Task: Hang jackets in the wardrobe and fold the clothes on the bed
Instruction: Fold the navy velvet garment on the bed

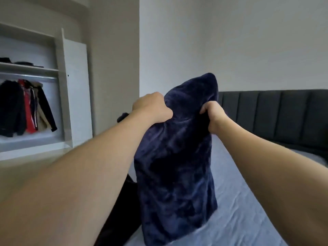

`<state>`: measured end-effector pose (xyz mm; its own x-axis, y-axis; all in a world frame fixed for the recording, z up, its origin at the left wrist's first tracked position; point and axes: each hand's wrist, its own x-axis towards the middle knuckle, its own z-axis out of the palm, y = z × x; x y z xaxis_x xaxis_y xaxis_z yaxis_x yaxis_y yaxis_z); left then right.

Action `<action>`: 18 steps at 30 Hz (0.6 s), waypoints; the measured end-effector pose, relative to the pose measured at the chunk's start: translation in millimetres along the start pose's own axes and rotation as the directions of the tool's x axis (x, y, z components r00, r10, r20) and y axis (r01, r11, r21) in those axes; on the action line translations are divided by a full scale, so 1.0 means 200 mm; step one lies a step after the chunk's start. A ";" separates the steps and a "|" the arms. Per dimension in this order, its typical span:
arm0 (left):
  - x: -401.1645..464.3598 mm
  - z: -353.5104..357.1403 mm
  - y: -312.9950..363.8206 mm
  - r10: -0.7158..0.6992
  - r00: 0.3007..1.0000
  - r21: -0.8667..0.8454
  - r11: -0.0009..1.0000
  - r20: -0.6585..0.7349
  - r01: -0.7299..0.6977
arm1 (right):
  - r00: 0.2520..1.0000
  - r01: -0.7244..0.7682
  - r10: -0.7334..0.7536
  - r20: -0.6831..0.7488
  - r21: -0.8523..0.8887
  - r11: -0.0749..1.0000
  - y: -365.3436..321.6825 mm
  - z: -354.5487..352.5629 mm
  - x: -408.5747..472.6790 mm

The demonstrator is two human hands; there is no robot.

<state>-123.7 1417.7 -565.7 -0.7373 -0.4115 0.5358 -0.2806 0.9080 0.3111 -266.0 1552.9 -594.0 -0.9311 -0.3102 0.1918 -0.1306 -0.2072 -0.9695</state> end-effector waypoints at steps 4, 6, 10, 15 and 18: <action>-0.06 -0.24 0.29 0.107 0.986 0.097 0.988 0.125 -0.119 | 0.992 0.009 -0.039 0.121 0.237 0.972 -0.07 -0.17 -0.08; -0.17 -0.22 0.48 0.118 0.950 0.117 0.981 0.288 -0.157 | 0.995 0.022 -0.051 0.082 0.323 0.946 -0.03 -0.33 -0.13; -0.44 0.15 0.82 0.187 0.812 0.119 0.947 0.553 -0.299 | 0.997 -0.012 0.044 -0.058 0.464 0.886 0.30 -0.78 -0.30; -1.10 1.10 1.08 0.246 0.540 -0.046 0.933 0.805 -0.358 | 0.857 -0.192 0.428 -0.288 0.593 0.782 1.07 -1.51 -0.67; -1.60 1.55 1.12 0.252 0.286 -0.159 0.937 0.924 -0.311 | 0.725 -0.380 0.631 -0.275 0.605 0.700 1.42 -1.88 -0.93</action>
<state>-141.0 1777.4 -910.0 -0.8496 0.1846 -0.4941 0.0647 0.9662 0.2497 -257.9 1900.8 -962.2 -0.8512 -0.1006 -0.5151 0.4684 -0.5883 -0.6591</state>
